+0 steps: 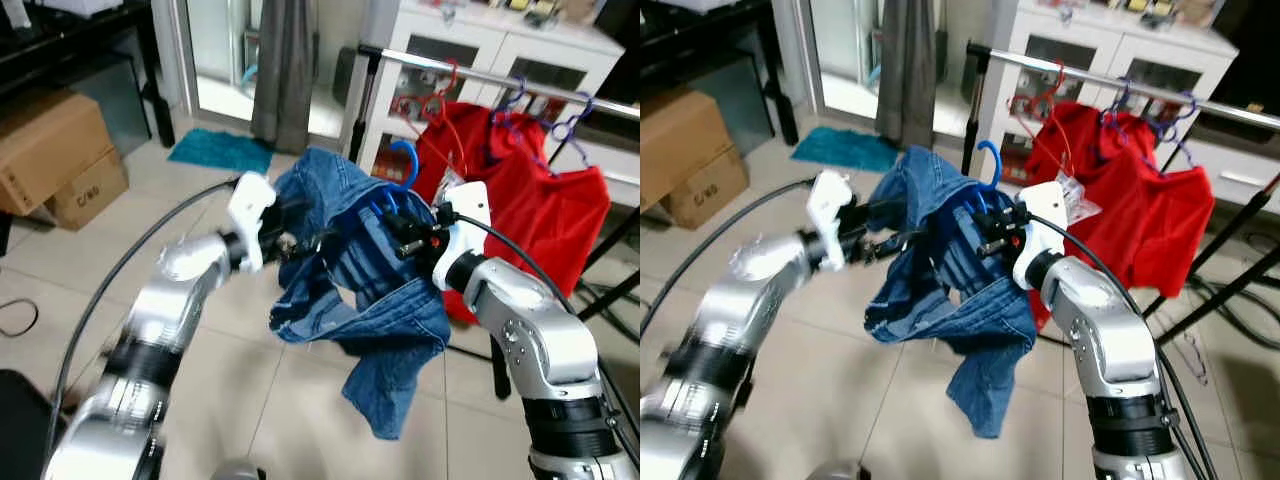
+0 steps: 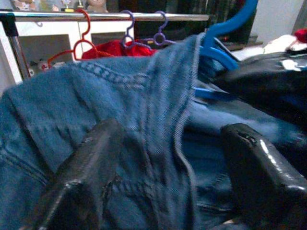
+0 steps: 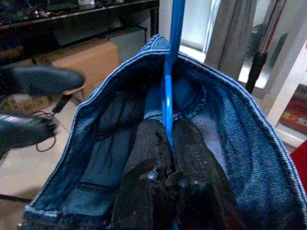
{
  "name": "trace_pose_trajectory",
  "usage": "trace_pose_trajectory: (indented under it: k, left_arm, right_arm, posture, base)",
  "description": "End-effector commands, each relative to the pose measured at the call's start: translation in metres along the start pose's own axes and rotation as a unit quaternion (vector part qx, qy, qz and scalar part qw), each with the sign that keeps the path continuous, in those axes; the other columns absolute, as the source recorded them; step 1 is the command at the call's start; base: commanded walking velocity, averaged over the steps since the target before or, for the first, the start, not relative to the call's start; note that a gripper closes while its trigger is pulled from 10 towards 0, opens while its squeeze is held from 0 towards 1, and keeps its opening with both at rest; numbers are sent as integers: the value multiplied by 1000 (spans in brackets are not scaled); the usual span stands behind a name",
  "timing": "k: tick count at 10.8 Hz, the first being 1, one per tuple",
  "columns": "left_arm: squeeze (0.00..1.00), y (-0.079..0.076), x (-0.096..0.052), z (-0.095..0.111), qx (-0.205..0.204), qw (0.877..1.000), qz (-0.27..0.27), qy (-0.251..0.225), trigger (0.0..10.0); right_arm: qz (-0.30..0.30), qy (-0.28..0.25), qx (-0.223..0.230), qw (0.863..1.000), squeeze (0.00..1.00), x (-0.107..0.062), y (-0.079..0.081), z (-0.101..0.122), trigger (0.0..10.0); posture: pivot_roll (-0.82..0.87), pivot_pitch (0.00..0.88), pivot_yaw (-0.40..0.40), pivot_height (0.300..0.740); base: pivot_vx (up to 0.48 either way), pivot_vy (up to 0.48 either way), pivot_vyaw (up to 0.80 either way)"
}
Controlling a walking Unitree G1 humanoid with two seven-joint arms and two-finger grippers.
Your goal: Hang hanger
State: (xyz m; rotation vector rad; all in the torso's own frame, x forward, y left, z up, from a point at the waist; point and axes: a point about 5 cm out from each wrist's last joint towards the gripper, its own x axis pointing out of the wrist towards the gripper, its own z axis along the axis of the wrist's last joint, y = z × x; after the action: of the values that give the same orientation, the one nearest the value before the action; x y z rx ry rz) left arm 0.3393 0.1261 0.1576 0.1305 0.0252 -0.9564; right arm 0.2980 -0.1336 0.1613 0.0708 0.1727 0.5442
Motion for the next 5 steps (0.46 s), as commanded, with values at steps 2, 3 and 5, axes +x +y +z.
trace_pose_trajectory:
  k: [2,3,5]
  left_arm:
    - [4,5,6,-2,18,1000,1,23,3059]
    - [0,6,5,-4,17,999,1,28,0]
    - [0,9,6,-11,9,999,-6,32,0]
  right_arm:
    - [8,-24,-7,1000,0,-4,2,14,0]
    - [12,-27,-1,1000,0,-5,4,14,0]
    - [8,-37,22,999,0,-5,6,17,0]
  posture:
    - [48,0,-70,740]
    - [48,0,-68,740]
    - [49,0,-67,740]
  base:
    - [0,0,0]
    - [0,0,0]
    - [0,0,0]
